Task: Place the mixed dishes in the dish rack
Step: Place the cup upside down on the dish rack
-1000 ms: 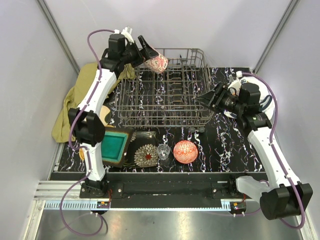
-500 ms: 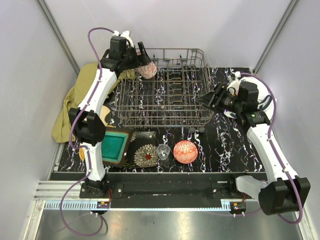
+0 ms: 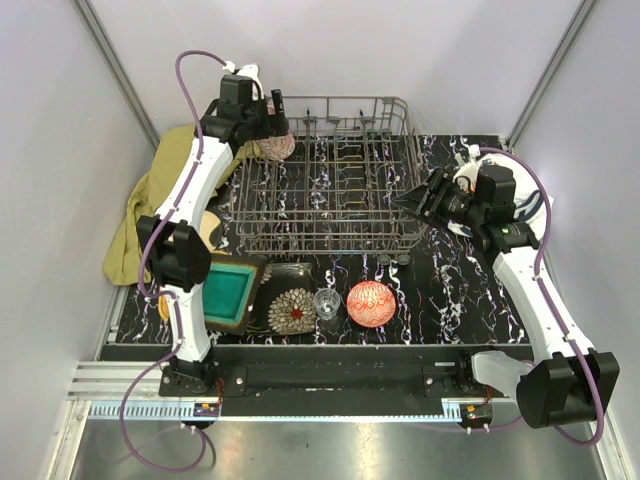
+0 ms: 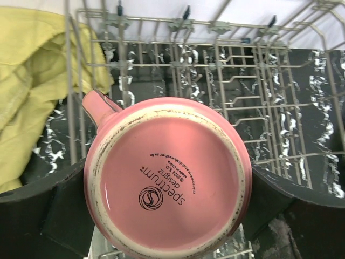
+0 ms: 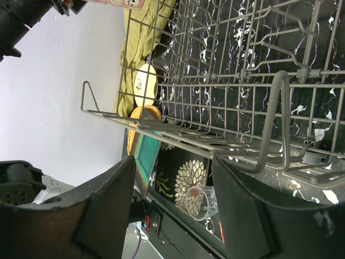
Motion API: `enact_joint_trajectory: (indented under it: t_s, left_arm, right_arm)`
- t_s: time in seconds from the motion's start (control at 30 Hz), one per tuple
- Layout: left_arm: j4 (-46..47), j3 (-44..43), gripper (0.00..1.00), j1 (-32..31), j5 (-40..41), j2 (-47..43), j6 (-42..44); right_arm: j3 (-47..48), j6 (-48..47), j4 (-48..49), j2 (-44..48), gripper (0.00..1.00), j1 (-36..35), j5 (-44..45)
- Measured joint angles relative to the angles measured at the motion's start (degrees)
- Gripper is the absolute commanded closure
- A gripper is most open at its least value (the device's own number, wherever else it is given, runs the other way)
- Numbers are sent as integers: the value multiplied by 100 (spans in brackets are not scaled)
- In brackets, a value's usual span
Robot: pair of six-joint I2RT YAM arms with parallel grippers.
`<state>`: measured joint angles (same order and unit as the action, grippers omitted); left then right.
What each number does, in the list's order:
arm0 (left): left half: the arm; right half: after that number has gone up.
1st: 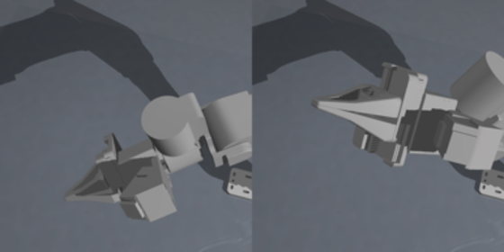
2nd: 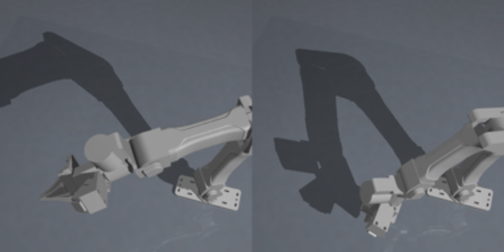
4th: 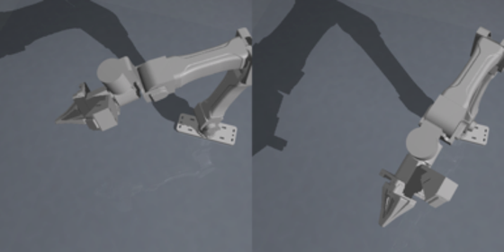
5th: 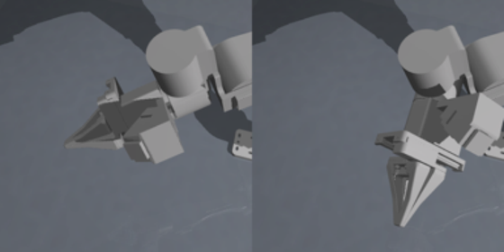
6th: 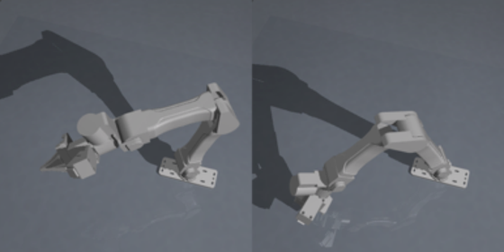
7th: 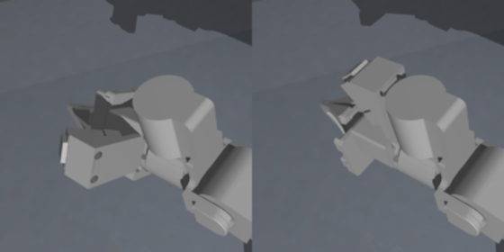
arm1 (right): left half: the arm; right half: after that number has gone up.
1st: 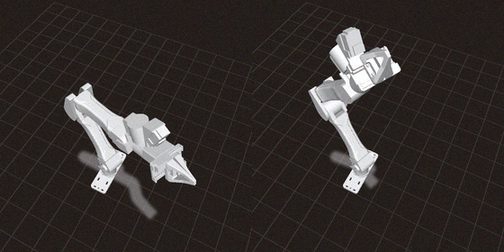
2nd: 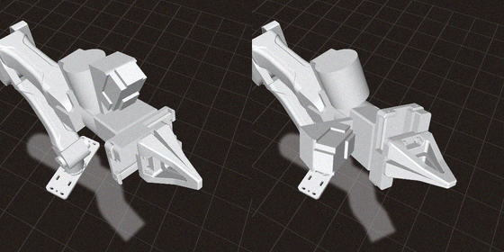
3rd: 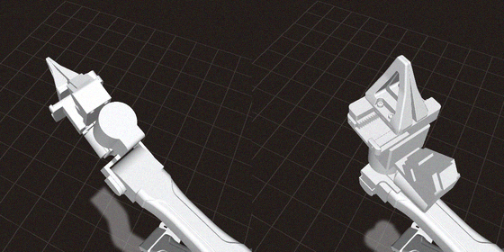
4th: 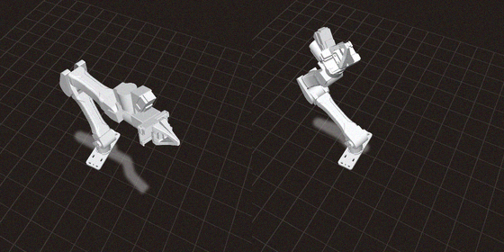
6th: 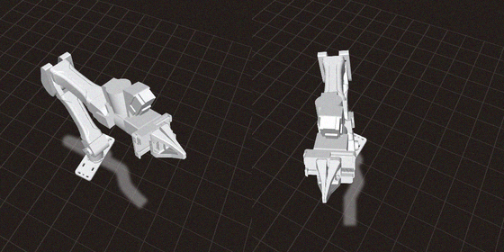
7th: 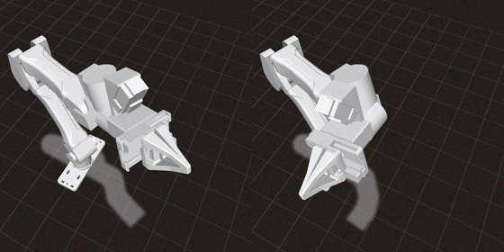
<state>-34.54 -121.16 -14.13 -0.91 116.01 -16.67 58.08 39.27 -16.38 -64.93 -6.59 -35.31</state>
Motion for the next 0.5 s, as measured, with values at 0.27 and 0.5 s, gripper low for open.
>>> enact_joint_trajectory:
  t_s: [0.27, 0.5]
  left_arm:
    - [-20, 0, 100, 0, 310, 48, 273]
    - [-50, 0, 100, 0, 450, 192, 437]
  right_arm:
    - [-4, -2, 4, -7, 33, 26, -35]
    - [-4, -4, 20, -31, 33, 66, -118]
